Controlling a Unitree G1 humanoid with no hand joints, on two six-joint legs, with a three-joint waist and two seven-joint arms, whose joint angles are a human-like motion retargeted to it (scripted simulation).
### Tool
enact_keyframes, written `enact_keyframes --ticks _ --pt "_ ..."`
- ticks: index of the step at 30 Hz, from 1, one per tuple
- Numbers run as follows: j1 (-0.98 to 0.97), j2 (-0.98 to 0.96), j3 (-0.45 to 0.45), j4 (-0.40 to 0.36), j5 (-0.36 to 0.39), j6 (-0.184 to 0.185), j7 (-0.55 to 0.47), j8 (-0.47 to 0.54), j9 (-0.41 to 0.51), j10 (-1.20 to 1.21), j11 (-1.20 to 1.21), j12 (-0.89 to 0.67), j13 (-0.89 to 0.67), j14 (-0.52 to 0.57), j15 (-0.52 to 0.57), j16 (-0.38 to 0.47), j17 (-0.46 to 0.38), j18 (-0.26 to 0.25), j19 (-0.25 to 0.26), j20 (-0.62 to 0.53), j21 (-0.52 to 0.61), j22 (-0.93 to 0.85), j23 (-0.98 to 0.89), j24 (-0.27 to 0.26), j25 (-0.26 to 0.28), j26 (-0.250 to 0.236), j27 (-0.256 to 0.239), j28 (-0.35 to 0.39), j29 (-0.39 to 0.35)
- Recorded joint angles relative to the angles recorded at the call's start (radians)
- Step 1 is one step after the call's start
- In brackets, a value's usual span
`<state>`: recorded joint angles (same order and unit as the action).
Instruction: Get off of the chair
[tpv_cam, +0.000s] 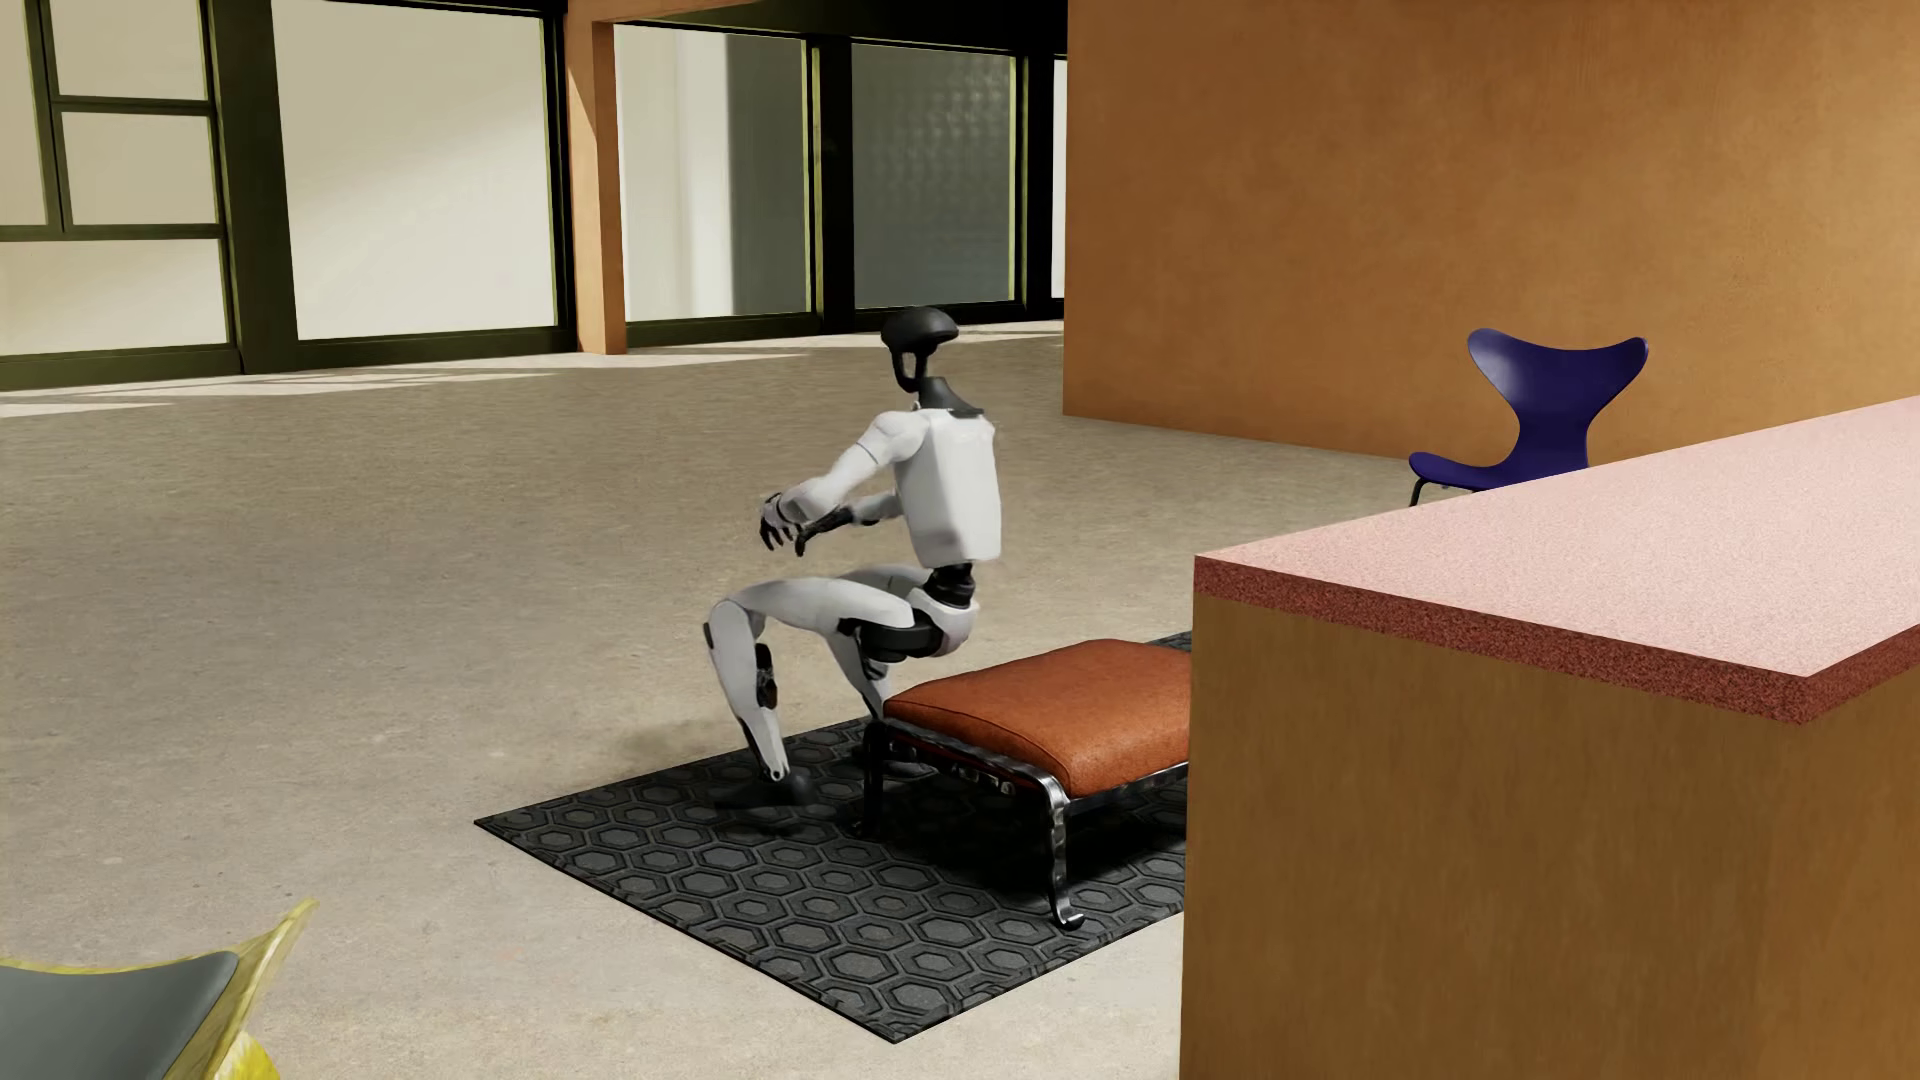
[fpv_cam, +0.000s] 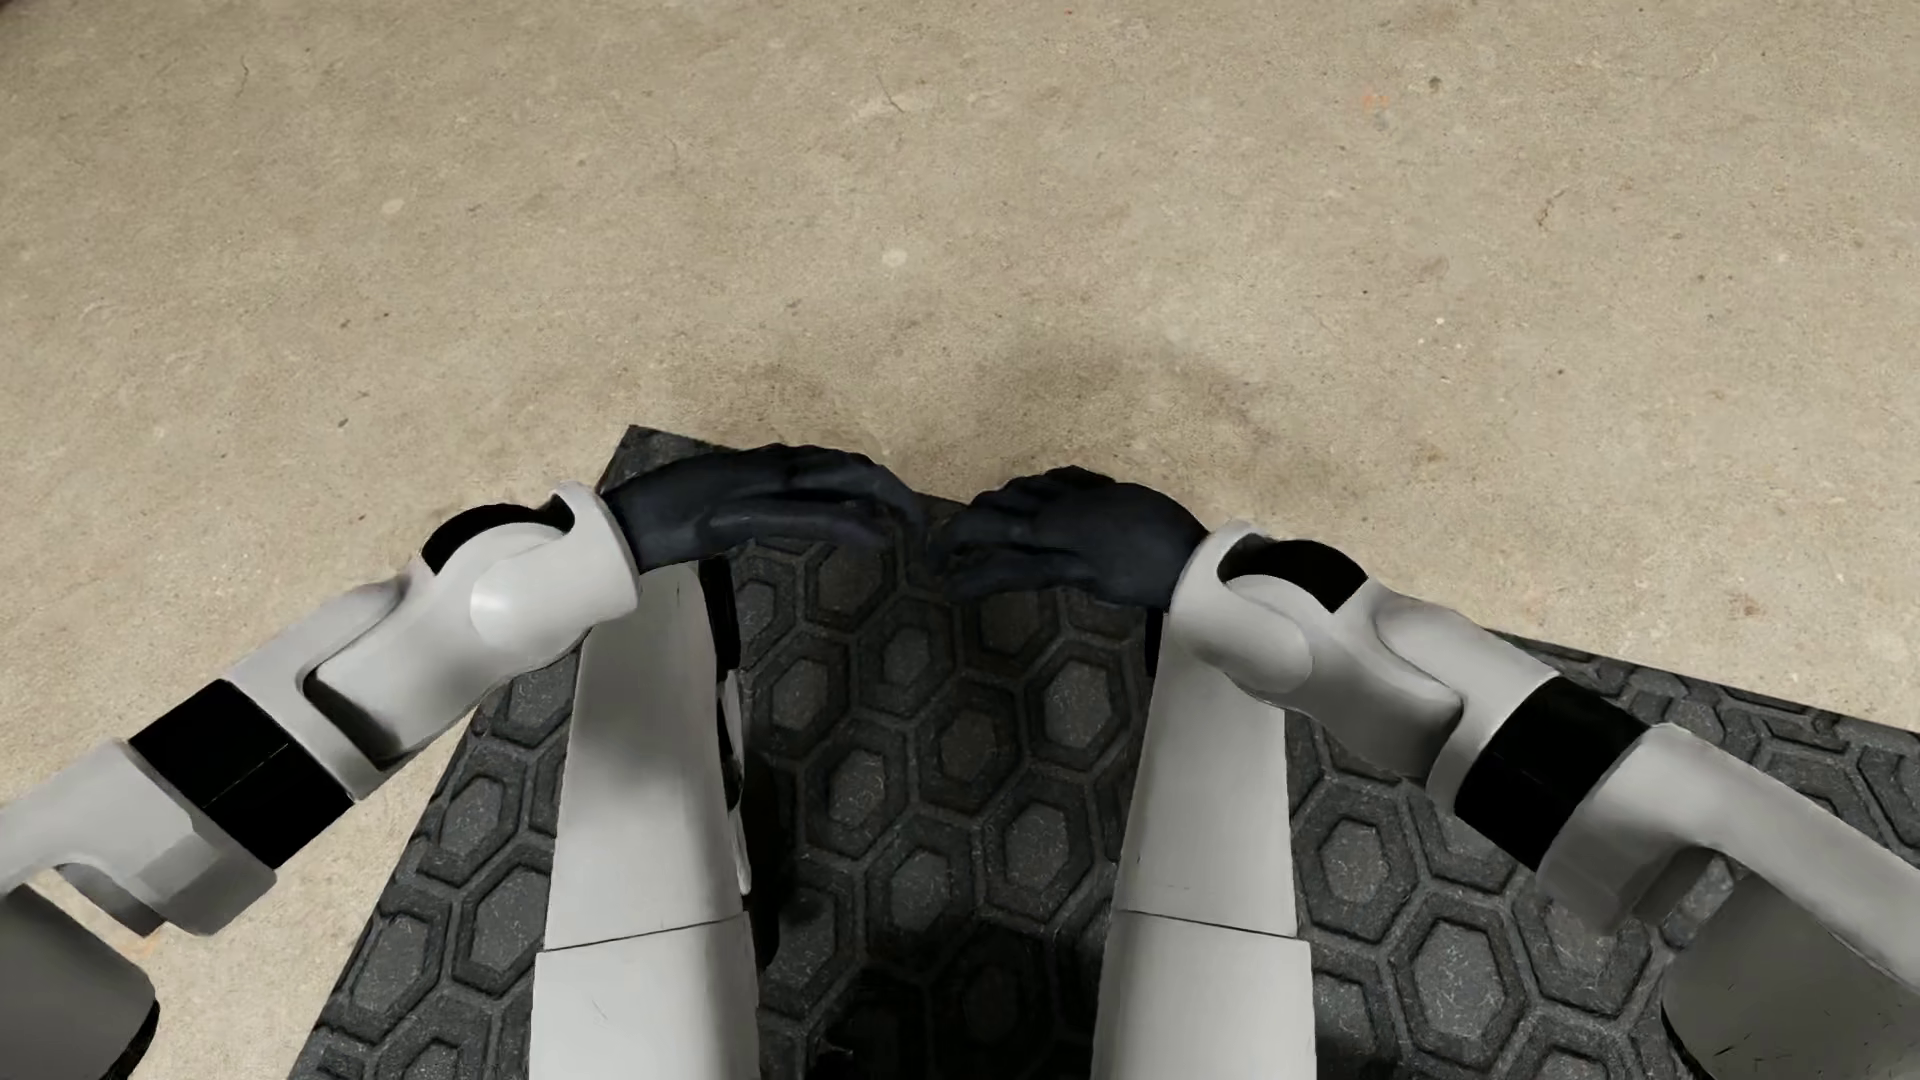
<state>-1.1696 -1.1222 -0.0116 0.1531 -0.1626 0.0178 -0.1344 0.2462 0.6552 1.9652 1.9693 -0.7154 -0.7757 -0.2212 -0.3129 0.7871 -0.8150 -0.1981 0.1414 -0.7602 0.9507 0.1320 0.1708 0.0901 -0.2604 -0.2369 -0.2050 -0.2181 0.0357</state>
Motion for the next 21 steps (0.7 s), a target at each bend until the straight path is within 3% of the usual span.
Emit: enact_keyframes --ticks 1,2,3,5,8,10,13,17,21 --pt "-0.021 -0.023 -0.001 -0.002 -0.004 0.001 -0.002 0.001 0.015 0.003 0.004 -0.046 -0.079 -0.007 -0.005 0.007 0.015 -0.003 0.007 -0.06 0.084 0.003 0.003 -0.007 -0.025 -0.021 -0.029 0.059 0.033" --pt "-0.042 -0.042 0.001 0.003 -0.003 0.002 -0.006 0.004 0.044 0.008 0.007 -0.083 -0.139 -0.013 -0.012 0.018 0.029 -0.005 0.019 -0.079 0.15 0.011 0.02 -0.023 -0.034 -0.044 -0.038 0.163 -0.093" --pt "-0.065 -0.064 0.003 0.006 -0.001 0.0 -0.009 0.008 0.071 0.014 0.011 -0.106 -0.162 -0.021 -0.019 0.034 0.019 -0.007 0.023 -0.077 0.172 -0.007 0.014 -0.039 -0.023 -0.051 -0.032 0.207 -0.177" --pt "-0.129 -0.132 0.003 0.001 0.006 -0.003 -0.014 0.016 0.114 0.024 0.023 -0.153 -0.223 -0.035 -0.028 0.081 -0.048 -0.016 0.022 -0.103 0.217 -0.089 -0.08 -0.076 0.009 -0.073 -0.037 0.297 -0.252" --pt "-0.239 -0.245 0.002 0.011 0.019 -0.013 -0.027 0.03 0.173 0.041 0.036 -0.221 -0.302 -0.069 -0.052 0.163 -0.117 -0.036 0.03 -0.131 0.288 -0.208 -0.163 -0.12 0.032 -0.111 -0.056 0.428 -0.423" --pt "-0.302 -0.304 0.002 0.019 0.021 -0.021 -0.036 0.027 0.204 0.043 0.029 -0.269 -0.343 -0.099 -0.072 0.211 -0.161 -0.04 0.037 -0.155 0.311 -0.255 -0.206 -0.124 0.031 -0.127 -0.079 0.478 -0.489" --pt "-0.322 -0.317 0.006 0.014 0.023 -0.031 -0.031 0.009 0.225 -0.002 -0.023 -0.343 -0.357 -0.137 -0.103 0.224 -0.178 -0.029 0.038 -0.204 0.312 -0.26 -0.212 -0.124 0.034 -0.151 -0.106 0.494 -0.524" --pt "-0.173 -0.176 0.006 -0.015 0.024 -0.033 0.011 -0.04 0.197 -0.256 -0.28 -0.25 -0.265 -0.122 -0.075 0.105 -0.066 0.009 0.018 -0.14 0.243 -0.099 -0.039 -0.055 -0.01 -0.116 -0.091 0.408 -0.418" --pt "0.136 0.126 0.007 -0.053 0.022 -0.033 0.073 -0.12 0.117 -0.732 -0.743 -0.146 -0.099 -0.004 0.042 -0.166 0.217 0.043 -0.017 -0.071 0.078 0.299 0.374 0.108 -0.106 -0.053 -0.077 0.166 -0.149"
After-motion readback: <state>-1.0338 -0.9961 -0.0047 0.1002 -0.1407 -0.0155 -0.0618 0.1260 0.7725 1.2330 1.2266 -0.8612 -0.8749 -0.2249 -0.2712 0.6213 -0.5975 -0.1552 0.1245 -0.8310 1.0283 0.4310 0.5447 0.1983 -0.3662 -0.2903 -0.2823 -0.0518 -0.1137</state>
